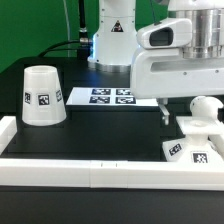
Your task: Assemble lamp
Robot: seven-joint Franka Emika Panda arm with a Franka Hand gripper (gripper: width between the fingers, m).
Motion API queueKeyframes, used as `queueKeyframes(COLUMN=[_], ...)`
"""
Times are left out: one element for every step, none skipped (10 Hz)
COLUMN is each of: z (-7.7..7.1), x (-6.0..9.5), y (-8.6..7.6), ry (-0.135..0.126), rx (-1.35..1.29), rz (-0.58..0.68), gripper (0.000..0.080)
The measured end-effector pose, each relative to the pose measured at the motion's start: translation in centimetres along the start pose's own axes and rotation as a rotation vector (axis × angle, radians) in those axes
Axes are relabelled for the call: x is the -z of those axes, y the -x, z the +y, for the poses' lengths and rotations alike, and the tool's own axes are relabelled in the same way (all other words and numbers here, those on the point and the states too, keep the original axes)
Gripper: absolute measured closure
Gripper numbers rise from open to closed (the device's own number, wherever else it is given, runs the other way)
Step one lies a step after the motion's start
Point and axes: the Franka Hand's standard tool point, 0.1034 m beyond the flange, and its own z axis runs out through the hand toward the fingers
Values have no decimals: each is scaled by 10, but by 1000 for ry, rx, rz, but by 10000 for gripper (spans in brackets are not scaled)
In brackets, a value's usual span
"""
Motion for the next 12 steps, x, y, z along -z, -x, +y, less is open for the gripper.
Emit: queueKeyframes(z=[-3, -10, -22, -32, -40, -44, -41, -42, -41, -40, -47, -50], x=[8, 14, 18, 19, 17, 16, 16, 16, 15, 16, 14, 11], y=[11, 22, 31, 38, 40, 41, 42, 42, 47, 51, 52, 65], ry=[-7, -11, -18, -21, -24, -25, -21, -21, -15, -5, -1, 9], rx=[-6, -15, -20, -14, -1, 10, 11, 12, 14, 13, -15, -7], rz=[-4, -11, -15, -21, -19, -17, -37, -35, -77, -176, -202, -283], gripper=[101, 101, 101, 101, 101, 101, 101, 101, 101, 101, 101, 101])
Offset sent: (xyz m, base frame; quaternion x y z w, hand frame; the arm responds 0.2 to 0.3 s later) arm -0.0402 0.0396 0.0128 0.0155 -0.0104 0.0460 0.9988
